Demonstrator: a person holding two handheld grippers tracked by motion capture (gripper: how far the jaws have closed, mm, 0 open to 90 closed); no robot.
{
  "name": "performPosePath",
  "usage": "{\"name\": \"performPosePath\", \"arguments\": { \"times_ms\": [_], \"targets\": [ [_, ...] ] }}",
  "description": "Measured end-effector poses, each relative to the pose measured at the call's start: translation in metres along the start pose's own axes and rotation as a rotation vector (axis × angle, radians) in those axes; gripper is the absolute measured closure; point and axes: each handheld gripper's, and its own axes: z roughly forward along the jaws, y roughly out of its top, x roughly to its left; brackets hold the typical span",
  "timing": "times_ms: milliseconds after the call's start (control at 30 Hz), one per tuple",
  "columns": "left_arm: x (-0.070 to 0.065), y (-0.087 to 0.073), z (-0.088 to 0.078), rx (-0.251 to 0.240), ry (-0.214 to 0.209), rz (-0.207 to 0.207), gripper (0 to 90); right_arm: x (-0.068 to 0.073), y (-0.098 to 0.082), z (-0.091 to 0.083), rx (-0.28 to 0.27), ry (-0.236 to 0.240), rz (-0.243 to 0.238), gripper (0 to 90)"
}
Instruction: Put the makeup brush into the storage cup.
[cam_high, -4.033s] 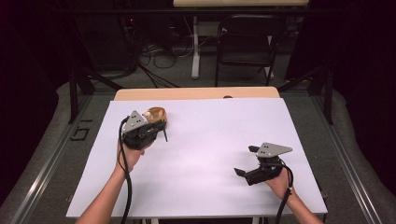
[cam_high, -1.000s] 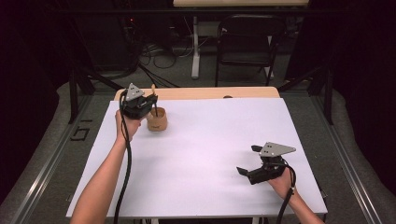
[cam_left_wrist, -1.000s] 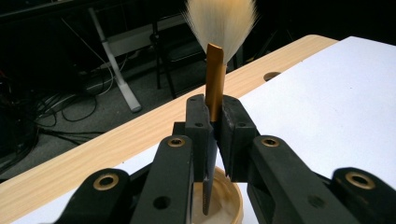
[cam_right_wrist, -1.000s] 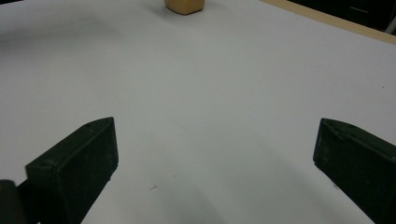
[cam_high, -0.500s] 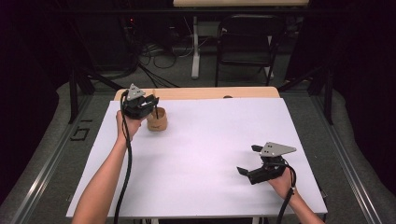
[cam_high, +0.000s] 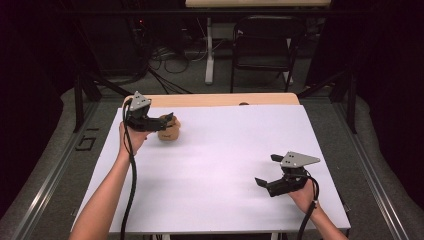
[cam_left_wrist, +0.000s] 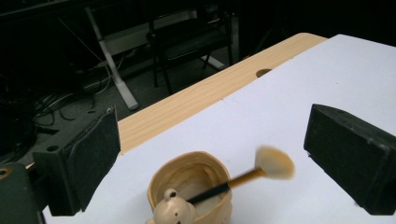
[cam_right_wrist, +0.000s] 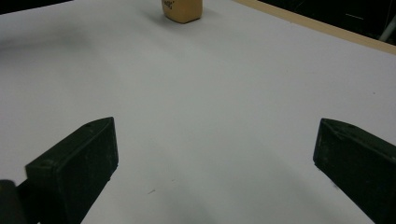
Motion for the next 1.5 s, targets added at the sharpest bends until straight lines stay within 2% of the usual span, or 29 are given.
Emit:
{"name": "performPosePath", "arguments": {
  "times_ms": [267,300,467,567,800,967,1067,1333,1500],
  "targets": [
    [-0.002,-0.011,-0.014,-0.007,-0.002,-0.009,0.2,-0.001,0.003,-0.007,-0.042,-0.003,0.003,0.0],
    [-0.003,-0.014,-0.018,-0.01,-0.007,-0.001,0.2,-0.001,0.004,-0.009,-0.063,-0.004,-0.001,0.0],
    [-0.008,-0.019,-0.027,-0.012,-0.009,0.009,0.1,-0.003,0.006,-0.009,-0.08,-0.006,-0.006,0.0],
    [-0.015,-0.024,-0.039,-0.037,-0.011,0.022,0.1,-0.002,0.006,-0.013,-0.095,-0.01,-0.014,0.0],
    [-0.028,-0.03,-0.055,-0.057,-0.027,0.019,0.1,-0.002,0.007,-0.013,-0.109,-0.017,-0.016,0.0],
    [-0.042,-0.035,-0.071,-0.064,-0.023,0.051,0.1,-0.001,0.008,-0.017,-0.121,-0.022,-0.021,0.0],
    [-0.045,-0.038,-0.075,-0.071,-0.025,0.054,0.1,-0.002,0.008,-0.018,-0.124,-0.024,-0.018,0.0],
    [-0.06,-0.059,-0.088,-0.056,-0.016,0.061,0.1,-0.002,0.008,-0.018,-0.128,-0.025,-0.027,0.0],
    [-0.068,-0.081,-0.097,-0.031,-0.034,0.044,0.1,-0.005,0.006,-0.017,-0.133,-0.028,-0.013,0.0]
  ]
}}
